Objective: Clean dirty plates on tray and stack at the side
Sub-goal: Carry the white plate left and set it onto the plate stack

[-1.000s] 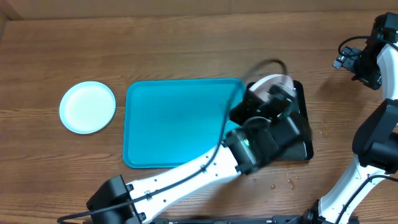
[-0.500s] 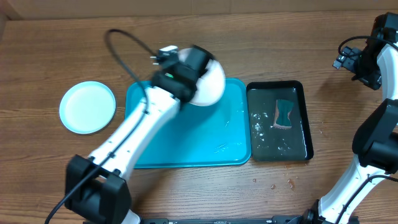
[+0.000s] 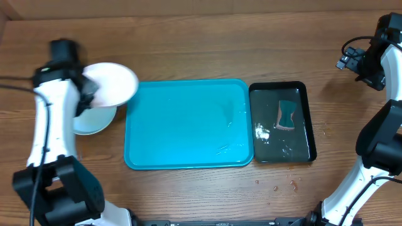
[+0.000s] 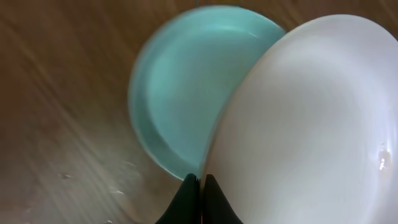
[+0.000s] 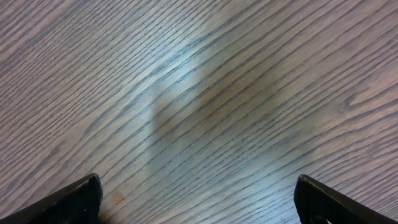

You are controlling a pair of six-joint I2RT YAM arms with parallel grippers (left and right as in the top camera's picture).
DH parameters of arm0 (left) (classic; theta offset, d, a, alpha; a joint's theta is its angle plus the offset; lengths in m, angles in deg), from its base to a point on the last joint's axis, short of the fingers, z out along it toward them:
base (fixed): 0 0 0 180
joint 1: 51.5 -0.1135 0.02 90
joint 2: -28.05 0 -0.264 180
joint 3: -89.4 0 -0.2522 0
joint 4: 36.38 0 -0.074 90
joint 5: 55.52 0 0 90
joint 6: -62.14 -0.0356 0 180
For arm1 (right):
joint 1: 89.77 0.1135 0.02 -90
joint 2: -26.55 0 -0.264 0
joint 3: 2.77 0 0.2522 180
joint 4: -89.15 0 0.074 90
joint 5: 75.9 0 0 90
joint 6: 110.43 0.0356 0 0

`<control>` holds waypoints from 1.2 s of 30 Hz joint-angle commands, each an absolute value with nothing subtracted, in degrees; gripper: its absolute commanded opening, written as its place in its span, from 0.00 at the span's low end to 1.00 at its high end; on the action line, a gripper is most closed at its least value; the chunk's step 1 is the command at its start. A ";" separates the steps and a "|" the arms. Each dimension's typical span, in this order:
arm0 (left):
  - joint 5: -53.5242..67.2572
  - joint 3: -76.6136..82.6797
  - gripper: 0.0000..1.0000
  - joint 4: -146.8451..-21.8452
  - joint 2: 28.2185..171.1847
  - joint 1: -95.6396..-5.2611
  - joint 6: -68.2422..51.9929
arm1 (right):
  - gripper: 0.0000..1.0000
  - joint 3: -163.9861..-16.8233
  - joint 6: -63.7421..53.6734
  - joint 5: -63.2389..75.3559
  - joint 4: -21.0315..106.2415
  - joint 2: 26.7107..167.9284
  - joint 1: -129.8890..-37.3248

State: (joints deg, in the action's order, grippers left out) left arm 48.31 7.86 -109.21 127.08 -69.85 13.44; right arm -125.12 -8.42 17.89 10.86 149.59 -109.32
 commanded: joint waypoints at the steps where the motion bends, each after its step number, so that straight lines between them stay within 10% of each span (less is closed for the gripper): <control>1: 46.82 8.69 0.05 -109.58 126.18 -76.30 9.09 | 1.00 -125.82 -7.99 18.07 11.05 148.06 -109.39; 27: 39.08 -4.27 0.05 -95.70 126.20 -80.95 2.79 | 1.00 -125.82 -7.99 18.07 11.05 148.06 -109.39; 36: 37.49 -4.27 0.63 -95.85 126.20 -80.93 0.17 | 1.00 -125.82 -7.96 18.09 11.05 148.06 -109.39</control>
State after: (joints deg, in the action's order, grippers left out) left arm 39.54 -4.22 -95.90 127.08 -81.21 2.05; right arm -125.12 -8.42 17.92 10.88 149.59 -109.32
